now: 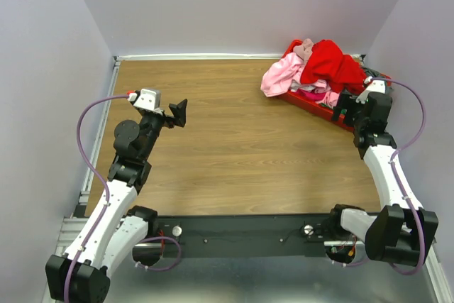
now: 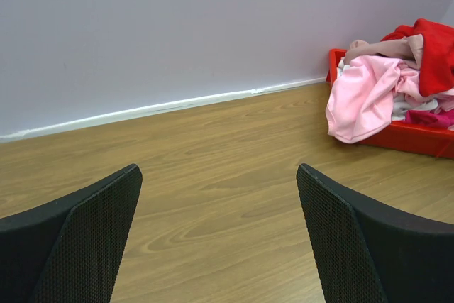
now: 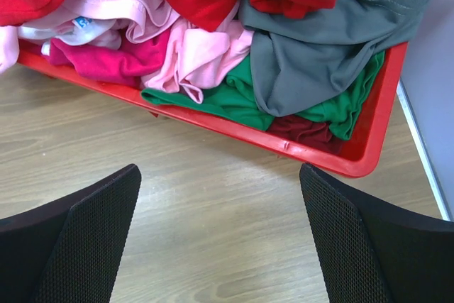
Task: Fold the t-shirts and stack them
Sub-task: Grab the tshirt from the pile
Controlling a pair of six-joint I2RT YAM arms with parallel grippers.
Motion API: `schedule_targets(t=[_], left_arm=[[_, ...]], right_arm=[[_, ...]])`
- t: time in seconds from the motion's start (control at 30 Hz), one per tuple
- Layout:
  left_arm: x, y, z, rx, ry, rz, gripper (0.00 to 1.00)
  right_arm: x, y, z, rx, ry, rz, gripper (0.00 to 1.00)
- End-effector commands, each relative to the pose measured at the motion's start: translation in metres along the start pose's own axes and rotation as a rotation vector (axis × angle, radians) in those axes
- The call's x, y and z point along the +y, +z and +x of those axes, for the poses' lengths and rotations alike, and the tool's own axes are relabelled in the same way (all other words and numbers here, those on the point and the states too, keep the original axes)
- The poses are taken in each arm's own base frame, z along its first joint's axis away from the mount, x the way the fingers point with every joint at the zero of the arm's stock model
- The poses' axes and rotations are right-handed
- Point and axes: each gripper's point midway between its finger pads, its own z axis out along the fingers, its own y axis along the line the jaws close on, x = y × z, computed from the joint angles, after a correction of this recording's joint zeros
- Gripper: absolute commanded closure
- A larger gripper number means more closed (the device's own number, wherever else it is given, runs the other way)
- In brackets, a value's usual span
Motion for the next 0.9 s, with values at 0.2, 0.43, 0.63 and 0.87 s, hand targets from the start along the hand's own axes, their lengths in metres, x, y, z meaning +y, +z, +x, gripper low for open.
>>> schedule_targets(t=[0.2, 0.43, 0.63, 0.87], left_arm=[[-0.007, -0.001, -0.022, -0.056, 0.015, 0.036, 0.02], [-0.007, -0.001, -0.021, -0.053, 0.015, 0.037, 0.02], [-0.008, 0.0, -0.019, -0.048, 0.013, 0.045, 0.02], [-0.009, -0.003, -0.025, -0.066, 0.012, 0.05, 0.02]], right_arm=[[0.007, -0.003, -0.006, -0.026, 0.009, -0.045, 0.0], [0.05, -0.013, 0.015, -0.01, -0.159, -0.34, 0.0], [0.08, -0.024, 0.001, 0.01, -0.379, -0.589, 0.0], [0.067, 0.02, -0.052, 0.041, -0.316, -0.472, 0.0]])
